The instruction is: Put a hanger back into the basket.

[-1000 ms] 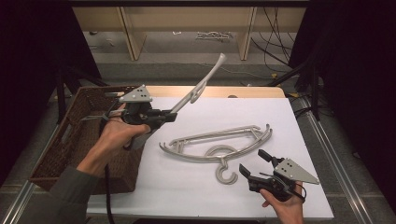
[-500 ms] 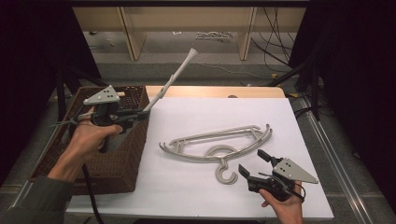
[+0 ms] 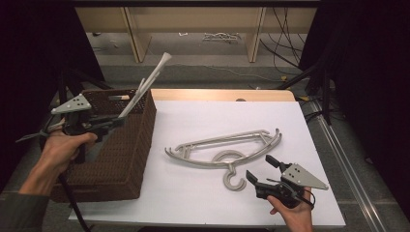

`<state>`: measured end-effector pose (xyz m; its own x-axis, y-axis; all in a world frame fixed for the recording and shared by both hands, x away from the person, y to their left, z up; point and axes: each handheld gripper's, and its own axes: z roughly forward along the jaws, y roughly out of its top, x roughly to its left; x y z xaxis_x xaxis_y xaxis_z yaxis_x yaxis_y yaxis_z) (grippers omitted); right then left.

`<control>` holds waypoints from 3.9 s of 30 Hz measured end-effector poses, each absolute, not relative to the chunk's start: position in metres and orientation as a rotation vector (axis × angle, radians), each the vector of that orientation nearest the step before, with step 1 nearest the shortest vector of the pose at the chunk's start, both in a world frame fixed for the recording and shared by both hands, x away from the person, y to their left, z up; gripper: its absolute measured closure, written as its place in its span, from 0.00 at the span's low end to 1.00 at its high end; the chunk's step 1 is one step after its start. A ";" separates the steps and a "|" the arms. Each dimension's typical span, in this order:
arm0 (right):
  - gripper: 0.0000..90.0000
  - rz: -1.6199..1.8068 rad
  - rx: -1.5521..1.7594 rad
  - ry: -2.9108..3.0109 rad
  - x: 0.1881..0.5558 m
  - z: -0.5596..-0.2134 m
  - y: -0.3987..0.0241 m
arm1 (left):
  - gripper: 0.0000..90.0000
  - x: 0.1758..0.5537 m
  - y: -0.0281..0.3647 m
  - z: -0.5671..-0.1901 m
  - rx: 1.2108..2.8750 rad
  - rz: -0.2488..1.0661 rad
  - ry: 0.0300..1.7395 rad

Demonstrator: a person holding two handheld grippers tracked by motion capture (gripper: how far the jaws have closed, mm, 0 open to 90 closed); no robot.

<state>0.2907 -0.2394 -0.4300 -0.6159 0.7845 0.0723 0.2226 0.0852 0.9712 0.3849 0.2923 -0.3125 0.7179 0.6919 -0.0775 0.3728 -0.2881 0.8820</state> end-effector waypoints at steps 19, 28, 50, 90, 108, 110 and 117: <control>0.18 1.558 0.996 1.904 0.293 -0.432 -0.239 | 0.90 0.375 0.339 -0.344 1.880 0.482 0.925; 0.18 1.549 1.000 1.893 0.294 -0.433 -0.239 | 0.90 0.363 0.359 -0.354 1.906 0.498 0.890; 0.18 1.564 1.001 1.913 0.296 -0.435 -0.236 | 0.90 0.353 0.375 -0.376 2.031 0.485 0.930; 0.18 1.559 0.997 1.943 0.297 -0.436 -0.235 | 0.59 0.361 0.355 -0.375 2.168 0.450 1.011; 0.18 1.552 0.995 1.946 0.297 -0.436 -0.235 | 0.26 0.343 0.297 -0.341 1.778 0.540 0.957; 0.18 1.550 0.995 1.948 0.297 -0.436 -0.235 | 0.26 0.341 0.290 -0.340 1.766 0.537 0.954; 0.18 1.547 1.001 1.936 0.296 -0.435 -0.236 | 0.21 0.335 0.255 -0.337 1.719 0.502 0.853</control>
<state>0.2962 -0.2358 -0.4351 -0.6265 0.7750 0.0824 0.2515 0.1009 0.9626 0.3351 0.2553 -0.3366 0.6514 0.7538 -0.0866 0.2901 -0.1420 0.9464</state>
